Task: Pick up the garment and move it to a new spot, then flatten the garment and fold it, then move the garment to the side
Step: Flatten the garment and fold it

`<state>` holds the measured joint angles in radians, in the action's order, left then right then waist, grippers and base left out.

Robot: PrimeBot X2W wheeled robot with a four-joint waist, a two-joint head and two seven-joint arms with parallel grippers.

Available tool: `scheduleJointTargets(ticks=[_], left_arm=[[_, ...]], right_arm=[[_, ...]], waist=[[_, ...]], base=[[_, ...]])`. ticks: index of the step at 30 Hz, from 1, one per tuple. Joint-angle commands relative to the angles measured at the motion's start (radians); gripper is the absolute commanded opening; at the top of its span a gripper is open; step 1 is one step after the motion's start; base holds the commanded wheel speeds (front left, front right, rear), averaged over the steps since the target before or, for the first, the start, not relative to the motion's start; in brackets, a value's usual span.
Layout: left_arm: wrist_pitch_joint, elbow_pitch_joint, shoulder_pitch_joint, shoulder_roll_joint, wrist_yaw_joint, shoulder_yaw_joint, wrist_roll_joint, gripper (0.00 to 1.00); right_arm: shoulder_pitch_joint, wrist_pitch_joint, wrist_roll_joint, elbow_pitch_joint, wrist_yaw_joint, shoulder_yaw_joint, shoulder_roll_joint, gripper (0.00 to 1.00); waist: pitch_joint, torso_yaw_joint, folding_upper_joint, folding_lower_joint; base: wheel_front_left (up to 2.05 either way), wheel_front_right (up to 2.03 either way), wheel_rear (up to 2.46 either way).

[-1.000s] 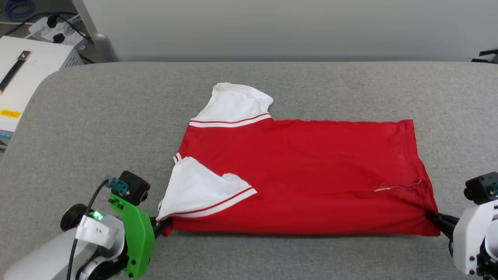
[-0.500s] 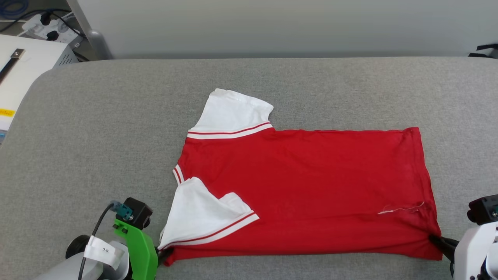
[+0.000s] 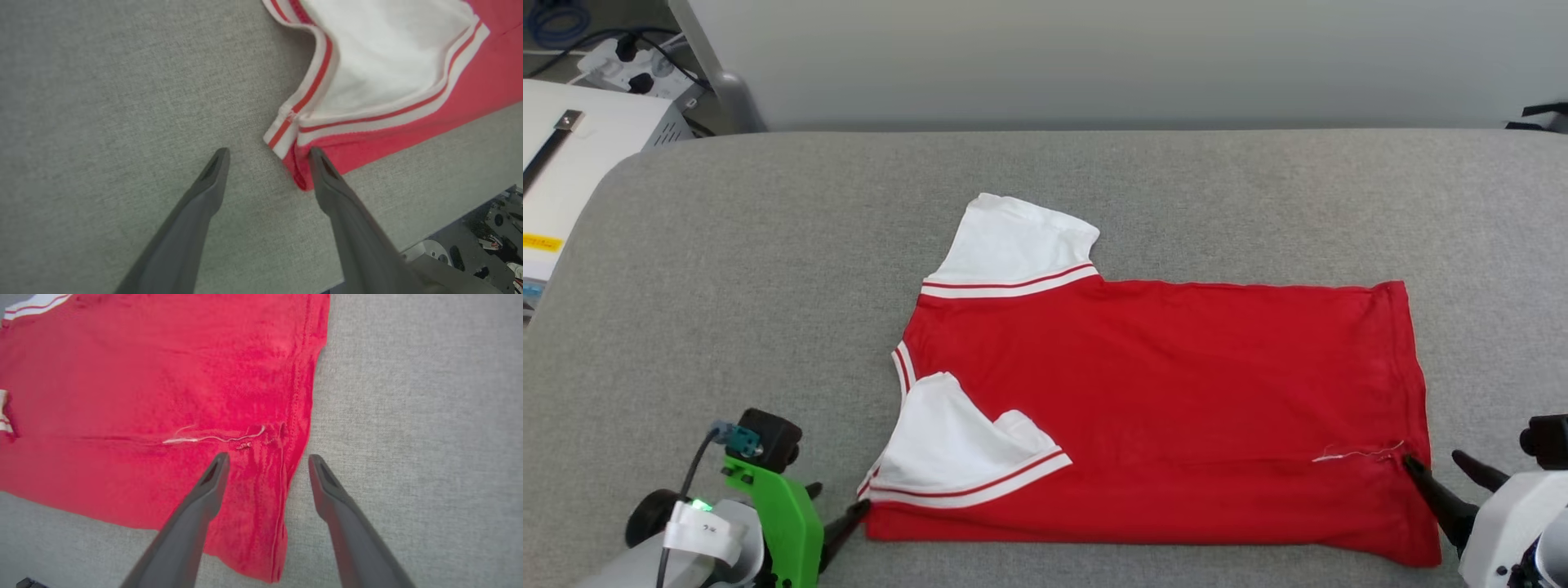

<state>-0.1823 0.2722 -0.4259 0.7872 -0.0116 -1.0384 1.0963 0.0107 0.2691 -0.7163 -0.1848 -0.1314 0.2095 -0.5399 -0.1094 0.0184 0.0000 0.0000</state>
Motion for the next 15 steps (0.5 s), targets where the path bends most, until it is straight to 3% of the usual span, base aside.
scheduleJointTargets(ticks=[1,9,15], left_arm=[[0.016,-0.008,0.02,0.024,0.01,0.011,-0.008,1.0],[0.125,-0.107,-0.022,0.081,0.065,0.095,-0.032,1.0],[0.214,-0.114,-0.124,0.056,0.099,0.145,-0.105,1.0]], right_arm=[[-0.012,-0.038,0.017,0.015,0.001,-0.02,0.012,1.0],[-0.023,-0.241,0.16,0.097,0.001,-0.163,0.099,1.0],[0.012,-0.391,0.335,0.178,0.001,-0.268,0.197,1.0]], waist=[[0.03,0.003,0.0,0.0],[0.044,-0.007,0.0,0.0],[-0.006,-0.041,0.0,0.0]], base=[[0.0,0.0,0.0],[0.0,0.0,0.0],[0.0,0.0,0.0]])
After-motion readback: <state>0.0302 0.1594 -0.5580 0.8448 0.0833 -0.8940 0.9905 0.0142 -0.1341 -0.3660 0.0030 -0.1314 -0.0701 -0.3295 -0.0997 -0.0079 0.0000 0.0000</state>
